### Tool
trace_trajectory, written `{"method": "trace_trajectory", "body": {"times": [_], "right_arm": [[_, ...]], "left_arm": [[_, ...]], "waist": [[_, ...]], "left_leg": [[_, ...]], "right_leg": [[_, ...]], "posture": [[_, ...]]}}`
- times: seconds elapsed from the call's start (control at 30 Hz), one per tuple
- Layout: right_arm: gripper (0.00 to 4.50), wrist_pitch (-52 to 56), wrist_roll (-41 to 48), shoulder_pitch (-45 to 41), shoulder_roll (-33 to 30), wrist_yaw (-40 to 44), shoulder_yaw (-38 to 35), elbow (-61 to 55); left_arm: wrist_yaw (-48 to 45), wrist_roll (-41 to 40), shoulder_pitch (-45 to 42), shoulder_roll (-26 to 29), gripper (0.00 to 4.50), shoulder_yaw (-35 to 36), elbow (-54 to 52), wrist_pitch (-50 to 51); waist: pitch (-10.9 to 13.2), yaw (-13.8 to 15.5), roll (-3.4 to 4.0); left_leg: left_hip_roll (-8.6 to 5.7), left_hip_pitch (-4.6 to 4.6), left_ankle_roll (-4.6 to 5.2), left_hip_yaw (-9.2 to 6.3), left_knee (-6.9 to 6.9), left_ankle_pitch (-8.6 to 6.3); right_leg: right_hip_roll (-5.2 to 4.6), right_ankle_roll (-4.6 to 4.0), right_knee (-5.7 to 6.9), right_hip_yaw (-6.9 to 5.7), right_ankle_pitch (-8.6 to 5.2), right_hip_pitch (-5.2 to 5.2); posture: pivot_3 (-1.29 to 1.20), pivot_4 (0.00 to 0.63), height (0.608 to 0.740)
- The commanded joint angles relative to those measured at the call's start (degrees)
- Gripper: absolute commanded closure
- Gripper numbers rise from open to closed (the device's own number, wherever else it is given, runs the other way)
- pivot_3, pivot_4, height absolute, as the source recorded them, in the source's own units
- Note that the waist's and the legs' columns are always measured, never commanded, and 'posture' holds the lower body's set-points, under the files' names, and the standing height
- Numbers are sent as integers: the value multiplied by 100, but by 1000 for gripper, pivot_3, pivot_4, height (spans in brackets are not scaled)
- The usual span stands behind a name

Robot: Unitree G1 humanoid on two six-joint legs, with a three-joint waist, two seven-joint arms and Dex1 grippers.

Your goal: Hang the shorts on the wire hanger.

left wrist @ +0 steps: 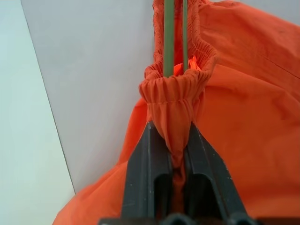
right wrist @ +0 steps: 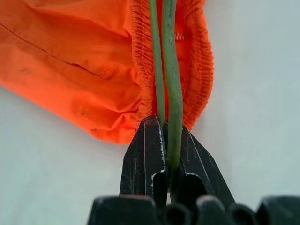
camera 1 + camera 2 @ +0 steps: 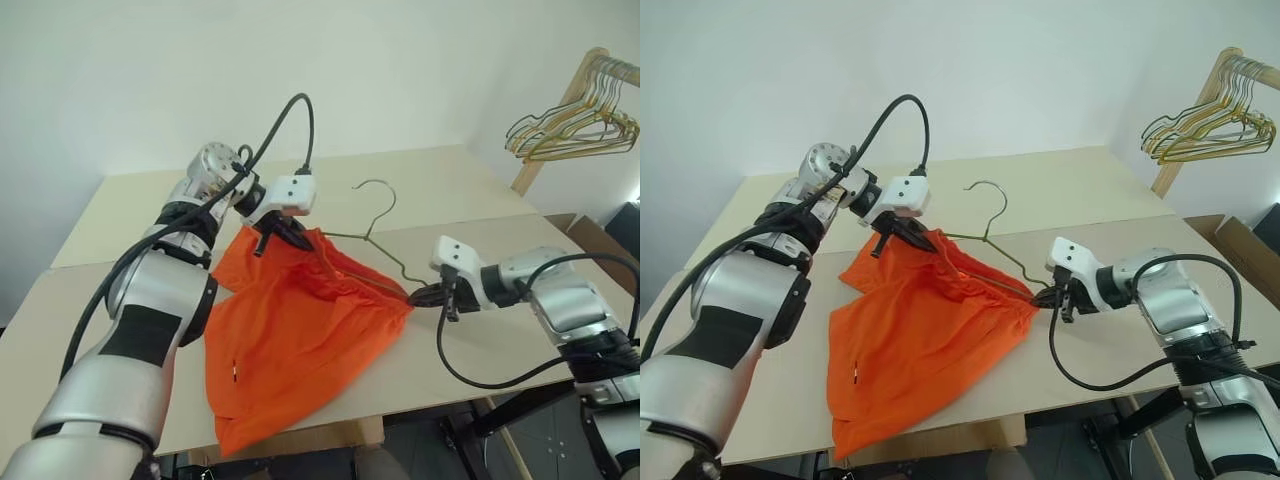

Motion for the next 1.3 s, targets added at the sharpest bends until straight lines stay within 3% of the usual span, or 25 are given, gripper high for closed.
{"method": "trace_trajectory", "body": {"times": [0.03,0.2,0.4,0.6,0.7,0.8,1.03,1.3], "right_arm": [[4210,-904,0,25,-40,5,-256,-151],[2872,-1070,-183,-146,51,-506,-407,200],[2872,-1218,486,-45,-433,-52,-1293,759],[2872,-1119,1026,790,-830,250,-2081,644],[2373,-1006,1086,1353,-875,189,-2185,225],[1478,-456,1253,1778,-626,-206,-2196,-299],[1478,1737,2574,1881,565,-1155,-2233,-1119],[1478,2448,2896,1845,1322,-1927,-2142,-1128]], "left_arm": [[-23,-16,-49,47,4500,167,-20,-118],[-145,-92,-174,92,4500,332,-35,-123],[-223,-35,-285,220,4500,391,-40,-169],[-124,11,-269,260,4500,472,-31,-191],[-127,-29,-289,244,4500,527,-32,-182],[-96,-62,-328,218,4500,585,-34,-158],[-117,-52,-371,234,4500,663,-29,-175],[-72,-62,-358,243,4500,738,-32,-148]], "waist": [[0,2,0],[0,1,0],[1,4,-2],[1,17,-2],[1,-5,-2],[2,-35,-2],[2,-64,-3],[3,2,0]], "left_leg": [[-1,0,0,0,0,0],[-3,0,0,0,2,0],[-6,0,0,0,3,1],[-2,-1,0,-5,3,1],[-3,2,0,-3,4,1],[-2,6,0,-2,3,1],[1,11,3,-9,7,7],[-8,7,4,-16,7,7]], "right_leg": [[-1,0,0,0,0,0],[-2,0,1,0,0,1],[-6,0,2,1,0,1],[-3,0,-2,-4,0,7],[-3,0,2,0,0,9],[0,0,9,3,0,10],[6,-1,18,2,5,16],[-4,-1,13,-2,5,14]], "posture": [[-196,0,740],[-200,0,740],[-194,0,740],[-204,0,740],[-204,0,740],[-204,0,740],[-210,0,740],[-197,0,740]]}}
